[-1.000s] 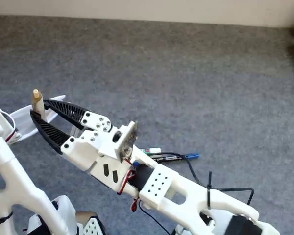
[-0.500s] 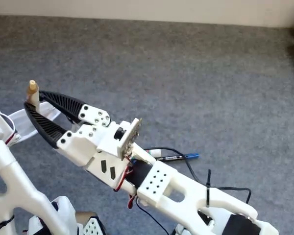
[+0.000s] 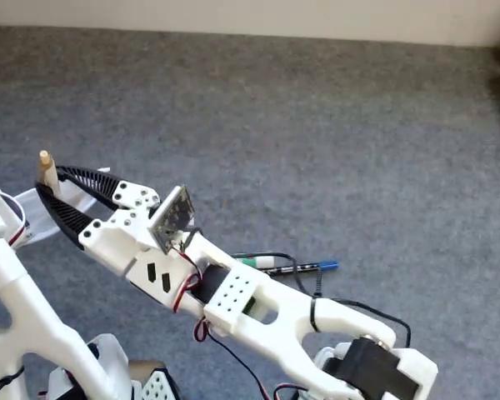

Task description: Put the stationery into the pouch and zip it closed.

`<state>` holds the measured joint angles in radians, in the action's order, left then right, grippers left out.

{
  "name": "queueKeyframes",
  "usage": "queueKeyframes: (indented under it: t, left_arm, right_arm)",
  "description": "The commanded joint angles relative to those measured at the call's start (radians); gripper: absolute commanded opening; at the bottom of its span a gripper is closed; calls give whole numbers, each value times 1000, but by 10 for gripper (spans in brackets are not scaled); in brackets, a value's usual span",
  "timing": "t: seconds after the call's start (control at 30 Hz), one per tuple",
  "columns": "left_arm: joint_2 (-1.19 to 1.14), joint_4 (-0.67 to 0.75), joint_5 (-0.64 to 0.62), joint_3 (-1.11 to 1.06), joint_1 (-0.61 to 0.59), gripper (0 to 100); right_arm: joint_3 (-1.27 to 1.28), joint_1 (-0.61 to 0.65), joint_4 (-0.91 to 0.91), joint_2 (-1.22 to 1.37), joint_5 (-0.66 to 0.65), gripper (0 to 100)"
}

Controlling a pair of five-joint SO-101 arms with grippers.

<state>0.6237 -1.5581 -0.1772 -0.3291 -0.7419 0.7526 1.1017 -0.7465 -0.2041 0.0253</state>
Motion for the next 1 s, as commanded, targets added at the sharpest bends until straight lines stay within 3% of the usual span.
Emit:
queueKeyframes:
  t: [0.0,0.13,0.33,0.77,0.97]
  left_arm:
    - [-13,23,-14,-1,-4,5]
    - [-13,23,-14,-1,-4,5]
    - [-13,23,-14,-1,-4,5]
    - [-13,25,-14,-2,-4,5]
    - [-13,25,-14,-2,-4,5]
  right_arm:
    - [-59,7,-22,-4,5,5]
    - [-59,5,-22,-7,5,19]
    - [-61,16,-16,-7,5,193]
    - [-54,13,-12,-139,5,190]
    - [-62,-7,228,-289,9,190]
